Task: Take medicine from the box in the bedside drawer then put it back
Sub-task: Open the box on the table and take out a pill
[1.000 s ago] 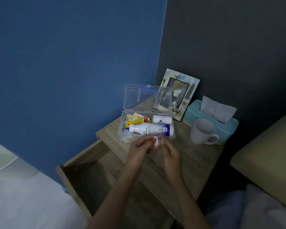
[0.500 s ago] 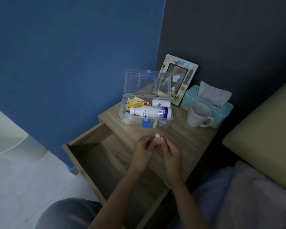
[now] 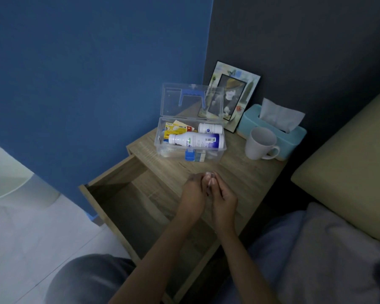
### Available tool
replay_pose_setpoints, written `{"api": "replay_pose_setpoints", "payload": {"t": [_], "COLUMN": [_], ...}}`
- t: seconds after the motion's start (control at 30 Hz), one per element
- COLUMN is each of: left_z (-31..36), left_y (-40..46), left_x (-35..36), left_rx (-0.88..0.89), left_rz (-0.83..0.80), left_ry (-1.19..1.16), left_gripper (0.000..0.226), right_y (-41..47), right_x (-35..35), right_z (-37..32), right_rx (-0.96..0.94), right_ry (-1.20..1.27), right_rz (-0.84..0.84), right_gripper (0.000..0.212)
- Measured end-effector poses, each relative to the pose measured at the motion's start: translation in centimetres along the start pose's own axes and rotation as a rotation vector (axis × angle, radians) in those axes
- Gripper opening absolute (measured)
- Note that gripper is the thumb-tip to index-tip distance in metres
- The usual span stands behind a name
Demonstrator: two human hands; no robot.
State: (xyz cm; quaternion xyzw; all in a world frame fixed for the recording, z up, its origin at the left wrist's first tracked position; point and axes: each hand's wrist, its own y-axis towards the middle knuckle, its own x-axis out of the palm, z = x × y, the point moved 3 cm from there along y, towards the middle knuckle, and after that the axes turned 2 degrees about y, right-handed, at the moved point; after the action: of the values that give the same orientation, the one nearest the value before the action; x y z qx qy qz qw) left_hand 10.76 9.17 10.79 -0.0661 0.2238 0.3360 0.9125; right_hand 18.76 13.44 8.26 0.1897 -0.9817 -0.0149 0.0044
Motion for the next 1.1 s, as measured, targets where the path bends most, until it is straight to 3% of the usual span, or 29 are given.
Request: {"api": "replay_pose_setpoints", "payload": {"t": [0.4,0.53,0.73,1.1], "left_z": [0.5,-0.1,-0.7,-0.5], "left_y": [0.0,0.0,-0.1,0.0], "left_x": [0.1,0.0,-0.4,-0.4], "left_rx": [0.013,0.004,0.145,0.061], "left_rz": [-0.041,-0.036,-0.054,-0.06], "left_ry": [0.222,0.102,0.174,0.007], "left_gripper": [0.042,0.043,0.034,0.037], "right_y": [-0.3,-0.3,0.2,-0.6], "right_x": [-0.1,-0.2,-0.2,0.6], "right_z": [0.1,0.1,-0.8,-1.1], "right_rx": [0.024,0.022,0.029,0.013], "right_ry": [-0.022,0.001,0.032,0.103], "right_rz": [0.05,0.05,0.059,0.07], "right_gripper": [0.033,0.032,0.032,0.031]}}
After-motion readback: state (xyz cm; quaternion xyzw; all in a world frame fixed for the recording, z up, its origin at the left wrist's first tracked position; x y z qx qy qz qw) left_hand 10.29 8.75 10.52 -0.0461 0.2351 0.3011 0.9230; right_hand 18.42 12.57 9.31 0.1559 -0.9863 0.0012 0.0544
